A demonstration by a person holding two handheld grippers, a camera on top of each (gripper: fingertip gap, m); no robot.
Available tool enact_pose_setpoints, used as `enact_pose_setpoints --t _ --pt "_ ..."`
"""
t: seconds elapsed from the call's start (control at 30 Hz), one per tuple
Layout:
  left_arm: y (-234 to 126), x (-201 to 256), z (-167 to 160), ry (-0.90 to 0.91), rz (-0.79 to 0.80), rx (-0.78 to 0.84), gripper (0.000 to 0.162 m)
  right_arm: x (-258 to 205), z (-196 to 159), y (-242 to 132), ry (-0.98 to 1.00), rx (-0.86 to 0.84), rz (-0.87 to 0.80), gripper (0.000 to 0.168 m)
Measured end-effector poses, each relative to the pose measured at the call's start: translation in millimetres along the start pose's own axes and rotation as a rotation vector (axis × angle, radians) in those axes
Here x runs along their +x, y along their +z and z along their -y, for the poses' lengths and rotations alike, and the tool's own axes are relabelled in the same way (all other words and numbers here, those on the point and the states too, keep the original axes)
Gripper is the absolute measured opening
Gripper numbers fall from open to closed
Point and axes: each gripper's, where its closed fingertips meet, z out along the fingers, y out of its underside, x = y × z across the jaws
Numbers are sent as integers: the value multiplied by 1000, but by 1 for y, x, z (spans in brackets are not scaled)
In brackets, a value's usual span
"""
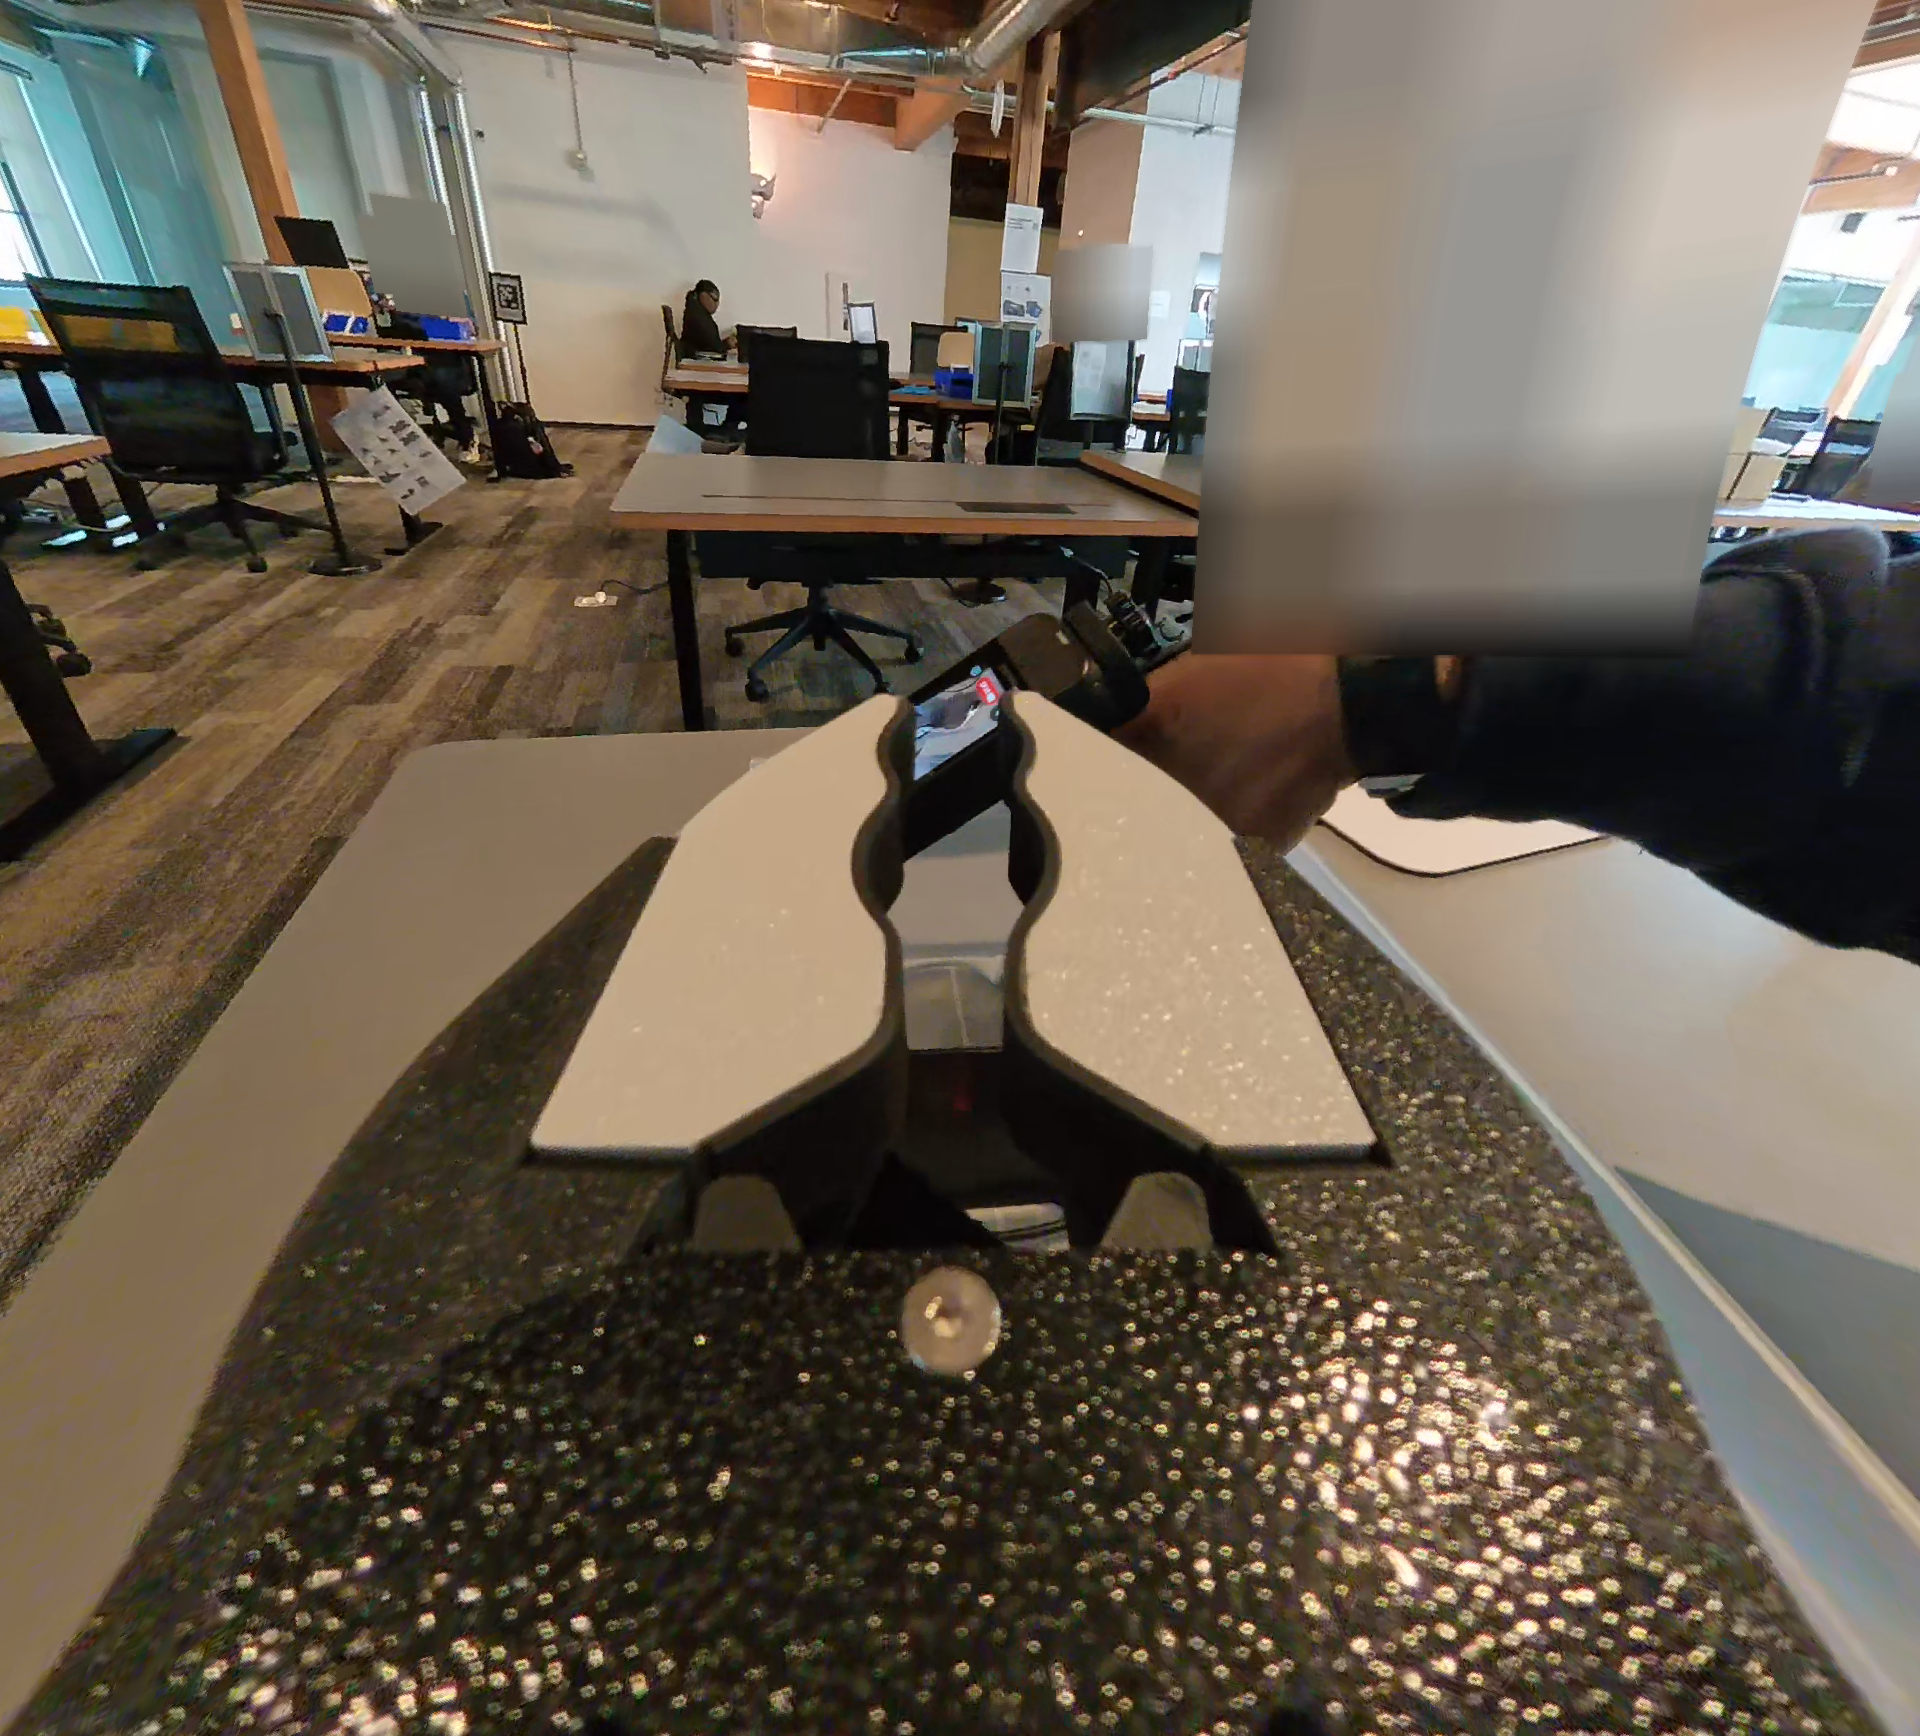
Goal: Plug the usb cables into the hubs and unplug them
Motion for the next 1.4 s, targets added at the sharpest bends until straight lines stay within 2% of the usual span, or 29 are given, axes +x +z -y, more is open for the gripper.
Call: enact_pose_setpoints --t 0.1,0.13,0.37,0.6,0.8,0.9,1.03,1.13,1.2,1.4 --pt "-1 1 4 -5 -9 17 14 -1 0 -1 12 8 20 8" --pt "-1 1 4 -3 -8 19 14 -3 1 -2 14 21 34 0" --pt "-3 -1 6 -11 -5 30 13 -2 0 -5 19 96 42 0" --pt "-2 -2 5 -10 -6 26 13 7 -2 -29 35 206 18 0" --pt "-1 -3 1 -1 1 13 12 0 -5 -2 24 44 50 2" --pt "-1 -2 1 -8 -5 14 11 -4 1 -3 37 57 94 21" --pt "2 2 -1 0 -18 5 11 -7 3 -2 42 62 126 29" --pt "2 5 -1 9 -24 3 11 -4 4 -1 63 57 115 26" --pt "2 4 -1 14 -22 8 11 -4 3 2 58 40 90 17" --pt "0 3 3 1 -25 32 9 -6 4 1 71 53 73 15"
